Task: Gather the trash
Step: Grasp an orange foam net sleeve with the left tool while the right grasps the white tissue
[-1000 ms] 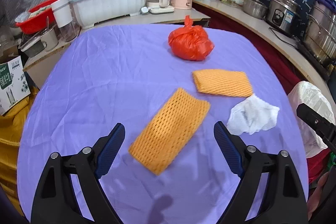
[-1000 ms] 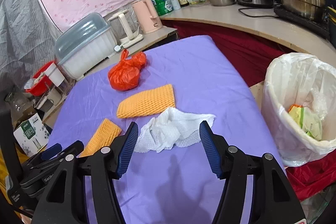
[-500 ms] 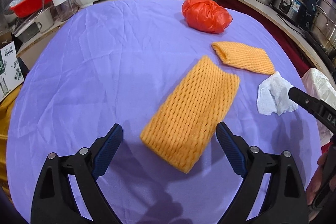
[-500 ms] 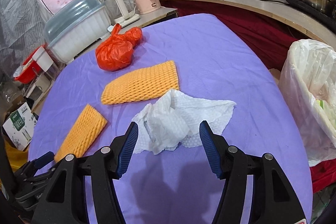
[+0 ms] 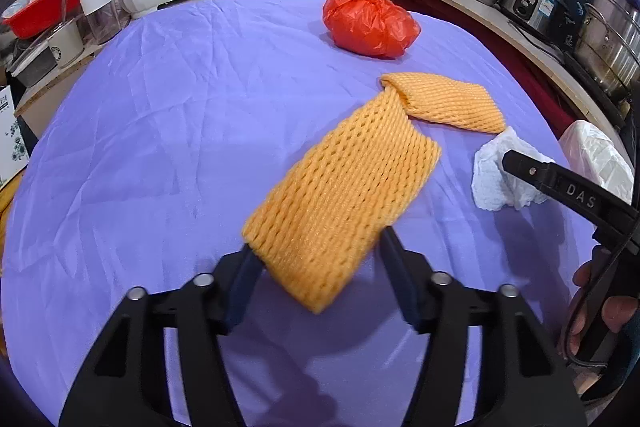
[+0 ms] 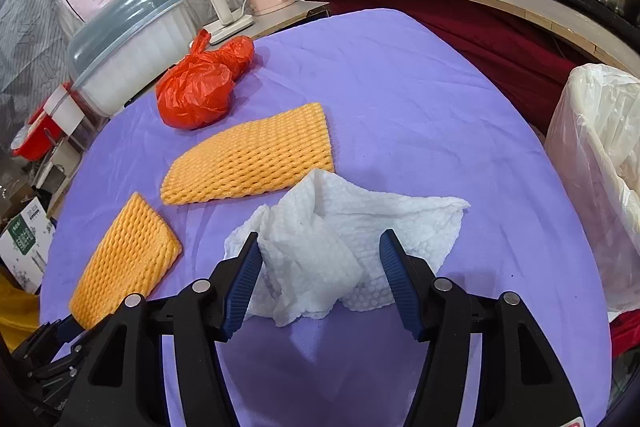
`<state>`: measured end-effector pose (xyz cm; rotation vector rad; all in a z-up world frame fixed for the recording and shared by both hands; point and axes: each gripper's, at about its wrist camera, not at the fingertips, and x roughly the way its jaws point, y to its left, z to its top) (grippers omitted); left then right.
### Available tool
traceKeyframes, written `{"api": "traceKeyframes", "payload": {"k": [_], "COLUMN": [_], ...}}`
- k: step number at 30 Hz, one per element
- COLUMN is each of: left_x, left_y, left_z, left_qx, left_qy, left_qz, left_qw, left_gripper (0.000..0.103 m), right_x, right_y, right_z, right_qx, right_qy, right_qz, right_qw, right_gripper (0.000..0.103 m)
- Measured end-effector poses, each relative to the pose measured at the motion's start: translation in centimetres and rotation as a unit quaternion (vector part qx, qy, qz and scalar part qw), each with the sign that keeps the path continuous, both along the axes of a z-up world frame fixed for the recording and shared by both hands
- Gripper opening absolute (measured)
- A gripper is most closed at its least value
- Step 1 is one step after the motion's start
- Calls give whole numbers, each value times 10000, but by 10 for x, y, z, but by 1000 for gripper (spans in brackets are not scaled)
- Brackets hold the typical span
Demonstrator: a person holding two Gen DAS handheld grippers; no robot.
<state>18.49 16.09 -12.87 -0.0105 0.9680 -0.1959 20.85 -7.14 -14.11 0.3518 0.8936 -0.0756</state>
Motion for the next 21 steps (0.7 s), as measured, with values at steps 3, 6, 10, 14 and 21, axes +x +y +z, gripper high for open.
{"api": "traceKeyframes", "payload": {"k": [3, 6, 10, 14, 21], "left_x": [0, 0, -4, -11, -25], "left_y": [-2, -6, -14, -25, -48], "left_z": [3, 6, 14, 30, 67], "left_qx": [-66, -87, -88, -90, -141], "left_qy": [29, 58, 36, -134, -459], "left_qz": [-5, -15, -42, -108, -252], "left_qw": [10000, 9999, 9999, 9998, 9985], "left_gripper": [40, 31, 23, 20, 19], "right_x": [-2, -6, -16, -30, -55], "right_y": [-3, -7, -13, -26, -59], "right_z": [0, 2, 12, 29, 65], "right_qx": [50, 139, 151, 172, 173], "right_qy": [11, 27, -77, -278, -646], "right_qz": [-22, -17, -54, -154, -385], "right_qw": [10000, 9999, 9998, 9993, 9970], "right_gripper": [33, 20, 14, 13, 13]}}
